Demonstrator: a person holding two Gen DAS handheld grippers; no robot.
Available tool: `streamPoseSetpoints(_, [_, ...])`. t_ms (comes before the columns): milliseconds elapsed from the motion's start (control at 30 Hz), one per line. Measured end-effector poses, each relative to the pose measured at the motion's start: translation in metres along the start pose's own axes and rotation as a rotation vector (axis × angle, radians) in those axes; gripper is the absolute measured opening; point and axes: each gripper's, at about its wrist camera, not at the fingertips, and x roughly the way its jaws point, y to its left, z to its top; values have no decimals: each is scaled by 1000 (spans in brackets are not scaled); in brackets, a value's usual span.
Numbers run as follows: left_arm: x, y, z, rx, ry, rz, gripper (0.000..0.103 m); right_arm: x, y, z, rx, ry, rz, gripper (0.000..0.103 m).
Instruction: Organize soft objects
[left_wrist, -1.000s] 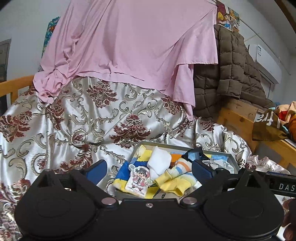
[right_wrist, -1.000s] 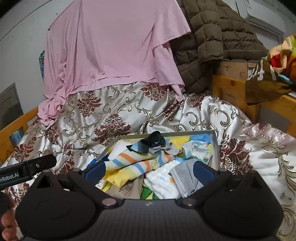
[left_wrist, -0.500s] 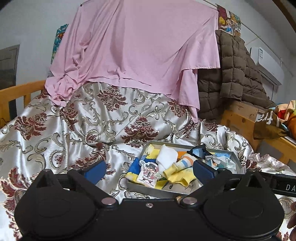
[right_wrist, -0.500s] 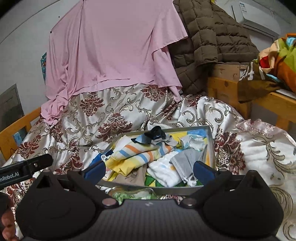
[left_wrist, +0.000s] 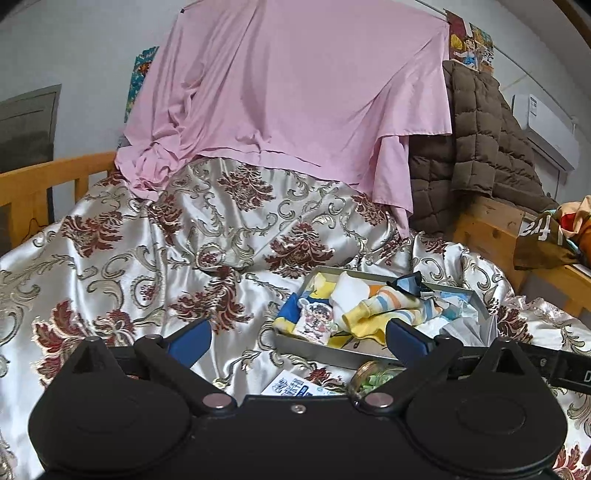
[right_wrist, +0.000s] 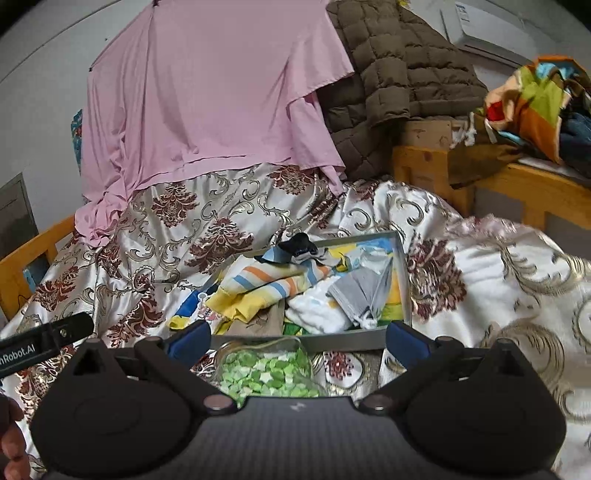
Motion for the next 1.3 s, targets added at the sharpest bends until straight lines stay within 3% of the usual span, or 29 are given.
streamPoseSetpoints(500, [-34,26,-28,-18,18,31,102,-37,13,-24,35,-17,-23,103])
streamPoseSetpoints(833, [-50,25,-50,46,11,1,102,-49,8,-50,87,8,-52,103])
streamPoseSetpoints(1300, [-57,30,-61,34,18,11,102,-64,11,-73,55,0,-81,103])
